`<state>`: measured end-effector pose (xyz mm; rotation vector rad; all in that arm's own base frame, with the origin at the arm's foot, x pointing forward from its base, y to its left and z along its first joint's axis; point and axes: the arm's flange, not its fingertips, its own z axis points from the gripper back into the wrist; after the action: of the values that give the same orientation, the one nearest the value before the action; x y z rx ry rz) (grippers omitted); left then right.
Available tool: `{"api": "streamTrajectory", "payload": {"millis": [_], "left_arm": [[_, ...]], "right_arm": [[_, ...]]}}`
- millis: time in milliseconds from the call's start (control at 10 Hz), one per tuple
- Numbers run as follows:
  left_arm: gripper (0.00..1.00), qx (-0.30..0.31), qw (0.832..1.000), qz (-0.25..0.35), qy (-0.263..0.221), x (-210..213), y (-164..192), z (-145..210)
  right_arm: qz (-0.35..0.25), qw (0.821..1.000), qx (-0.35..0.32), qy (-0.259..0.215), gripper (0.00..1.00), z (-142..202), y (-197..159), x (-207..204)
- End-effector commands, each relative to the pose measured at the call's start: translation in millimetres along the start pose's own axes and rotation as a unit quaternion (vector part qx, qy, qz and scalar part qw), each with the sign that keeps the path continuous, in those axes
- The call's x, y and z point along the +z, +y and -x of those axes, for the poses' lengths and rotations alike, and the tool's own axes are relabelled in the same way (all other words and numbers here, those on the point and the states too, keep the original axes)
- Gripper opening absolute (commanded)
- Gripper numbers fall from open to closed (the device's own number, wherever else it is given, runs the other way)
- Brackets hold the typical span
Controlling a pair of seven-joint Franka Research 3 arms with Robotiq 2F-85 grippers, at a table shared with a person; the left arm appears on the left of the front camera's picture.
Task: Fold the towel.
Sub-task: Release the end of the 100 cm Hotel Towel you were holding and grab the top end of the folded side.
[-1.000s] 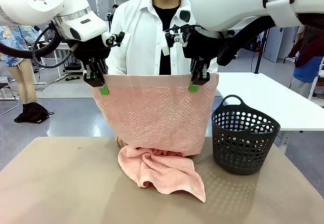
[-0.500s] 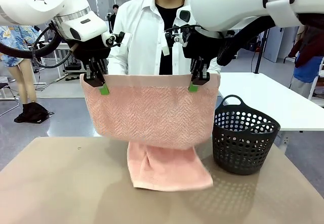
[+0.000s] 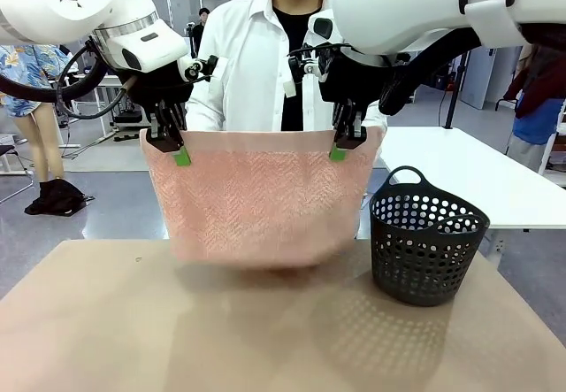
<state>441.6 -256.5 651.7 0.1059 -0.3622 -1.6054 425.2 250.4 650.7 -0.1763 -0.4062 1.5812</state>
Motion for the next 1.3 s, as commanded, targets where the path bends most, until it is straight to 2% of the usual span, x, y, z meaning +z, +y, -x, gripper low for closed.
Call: {"api": "streamTrajectory", "payload": {"millis": [0, 1200], "left_arm": [[0.00, 0.002, 1.000, 0.001, -0.001, 1.4, 0.8, 0.6], [0.00, 0.002, 1.000, 0.001, -0.001, 1.4, 0.8, 0.6]], "right_arm": [[0.001, 1.000, 0.002, 0.000, 0.00, 0.5, -0.6, 0.2], [0.001, 1.000, 0.002, 0.000, 0.00, 0.5, -0.6, 0.2]]}}
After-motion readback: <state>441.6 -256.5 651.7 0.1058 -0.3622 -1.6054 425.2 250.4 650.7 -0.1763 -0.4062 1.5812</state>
